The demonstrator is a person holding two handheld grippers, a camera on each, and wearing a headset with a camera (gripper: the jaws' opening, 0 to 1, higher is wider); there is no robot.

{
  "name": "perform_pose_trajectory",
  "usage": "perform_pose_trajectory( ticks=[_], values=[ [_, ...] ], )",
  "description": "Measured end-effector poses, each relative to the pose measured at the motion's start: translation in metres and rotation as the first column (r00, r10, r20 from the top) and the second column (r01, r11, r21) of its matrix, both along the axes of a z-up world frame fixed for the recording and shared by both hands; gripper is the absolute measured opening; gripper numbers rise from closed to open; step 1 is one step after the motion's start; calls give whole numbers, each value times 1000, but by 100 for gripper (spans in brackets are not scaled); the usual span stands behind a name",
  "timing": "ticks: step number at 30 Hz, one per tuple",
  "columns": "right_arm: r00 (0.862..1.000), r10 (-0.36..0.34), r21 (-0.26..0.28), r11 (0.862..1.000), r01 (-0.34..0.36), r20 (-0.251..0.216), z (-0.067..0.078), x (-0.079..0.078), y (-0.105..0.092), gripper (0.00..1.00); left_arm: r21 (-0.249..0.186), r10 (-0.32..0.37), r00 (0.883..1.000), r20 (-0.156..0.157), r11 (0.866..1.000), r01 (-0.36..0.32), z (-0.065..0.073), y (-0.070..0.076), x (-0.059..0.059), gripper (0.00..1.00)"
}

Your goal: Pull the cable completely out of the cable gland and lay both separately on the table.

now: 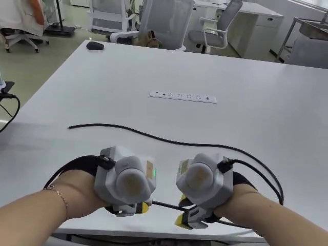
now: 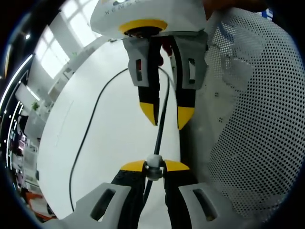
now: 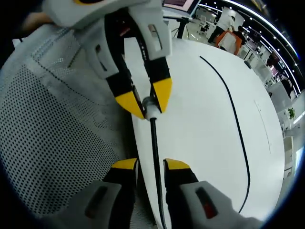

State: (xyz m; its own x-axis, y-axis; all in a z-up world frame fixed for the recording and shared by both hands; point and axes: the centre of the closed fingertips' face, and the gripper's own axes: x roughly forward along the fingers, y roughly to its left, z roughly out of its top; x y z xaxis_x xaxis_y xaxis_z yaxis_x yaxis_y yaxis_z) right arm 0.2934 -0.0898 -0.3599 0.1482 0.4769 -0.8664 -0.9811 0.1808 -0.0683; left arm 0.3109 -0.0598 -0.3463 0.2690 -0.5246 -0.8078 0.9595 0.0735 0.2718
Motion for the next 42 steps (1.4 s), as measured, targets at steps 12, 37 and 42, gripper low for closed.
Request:
perform_pose_trajectory(
  ticks=[12,37,42],
  values=[
    [999,-2,70,998,-1,36,12,5,9,4,-41,-23,1000,-7,999,23,5,-9,-5,15],
    [991,-127,-315,940,133,41,-26,15,-68,4,-23,-6,1000,4,1000,6,4,-3,0,15],
    [993,-108,-318,941,116,41,-27,13,-66,12,-24,-2,1000,4,1000,2,4,-3,0,15]
  ],
)
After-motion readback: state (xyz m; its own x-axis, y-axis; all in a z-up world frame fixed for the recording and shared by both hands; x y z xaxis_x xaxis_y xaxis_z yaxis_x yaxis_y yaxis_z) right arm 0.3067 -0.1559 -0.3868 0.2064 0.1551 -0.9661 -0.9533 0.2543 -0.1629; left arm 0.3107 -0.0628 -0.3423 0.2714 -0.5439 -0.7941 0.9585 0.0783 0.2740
